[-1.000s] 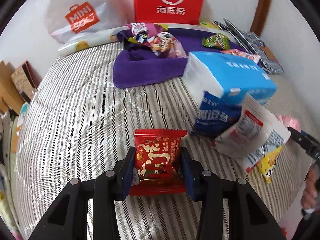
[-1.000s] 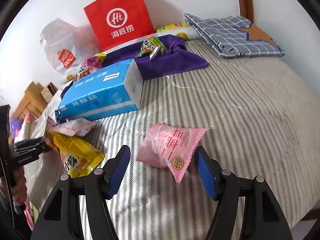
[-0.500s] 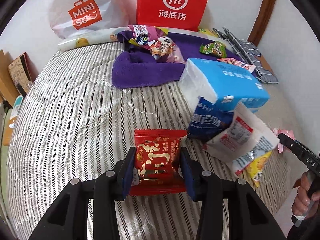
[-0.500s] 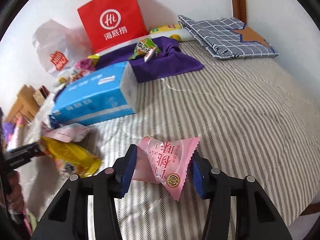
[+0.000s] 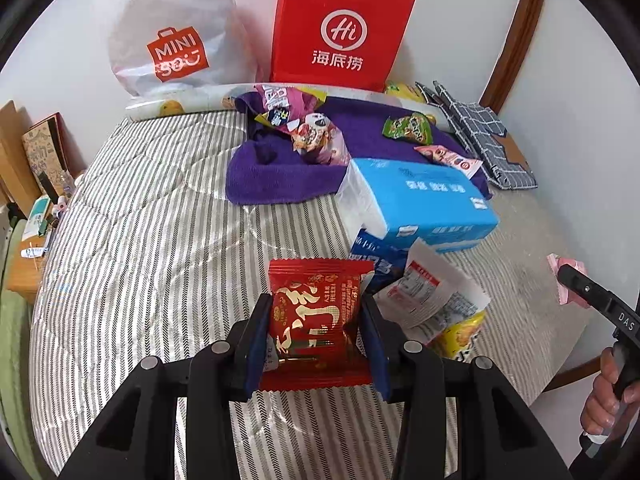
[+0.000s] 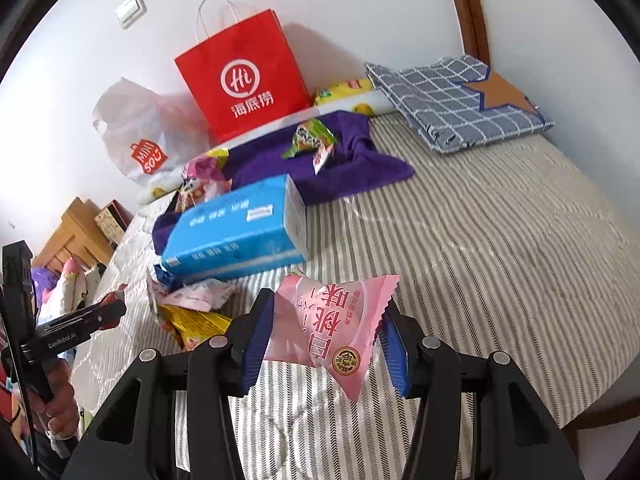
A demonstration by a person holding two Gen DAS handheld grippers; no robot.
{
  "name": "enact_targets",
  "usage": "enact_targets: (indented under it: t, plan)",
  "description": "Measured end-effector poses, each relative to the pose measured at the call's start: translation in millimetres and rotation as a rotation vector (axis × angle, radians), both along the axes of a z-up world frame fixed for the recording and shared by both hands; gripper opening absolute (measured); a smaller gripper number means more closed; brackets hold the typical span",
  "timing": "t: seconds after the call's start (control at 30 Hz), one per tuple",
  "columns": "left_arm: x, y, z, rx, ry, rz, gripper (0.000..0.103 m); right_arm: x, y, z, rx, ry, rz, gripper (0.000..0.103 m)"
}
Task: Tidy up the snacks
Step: 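Carry the red packet and pink peach packet with both grippers toward the purple towel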
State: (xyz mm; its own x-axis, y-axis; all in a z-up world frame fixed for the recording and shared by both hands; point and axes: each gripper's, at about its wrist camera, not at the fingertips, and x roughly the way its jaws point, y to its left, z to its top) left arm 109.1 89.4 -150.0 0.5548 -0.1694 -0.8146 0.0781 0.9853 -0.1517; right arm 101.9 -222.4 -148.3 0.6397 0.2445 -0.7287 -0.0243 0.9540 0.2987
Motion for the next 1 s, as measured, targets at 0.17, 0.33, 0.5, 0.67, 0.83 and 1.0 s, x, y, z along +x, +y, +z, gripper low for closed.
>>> enact_targets:
  t: [0.17, 0.33, 0.5, 0.67, 0.83, 1.0]
  plan:
    - [1, -4, 9, -0.011, -0.012, 0.005, 0.04, 3, -2, 17, 0.002, -0.03, 0.005, 0.051]
    - [14, -5, 20, -0.038, -0.023, 0.013, 0.04, 13, 1, 34, -0.019, -0.063, 0.027, 0.051]
    - [30, -8, 39, -0.034, -0.058, 0.021, 0.04, 35, 11, 53, -0.032, -0.11, 0.069, 0.051]
    - [52, -12, 57, -0.045, -0.089, 0.015, 0.04, 67, 26, 67, -0.059, -0.139, 0.109, 0.051]
    - [88, -19, 68, -0.053, -0.119, 0.021, 0.04, 110, 38, 76, -0.065, -0.18, 0.145, 0.051]
    - [126, -25, 67, -0.067, -0.136, 0.031, 0.041, 154, 44, 75, -0.064, -0.195, 0.152, 0.051]
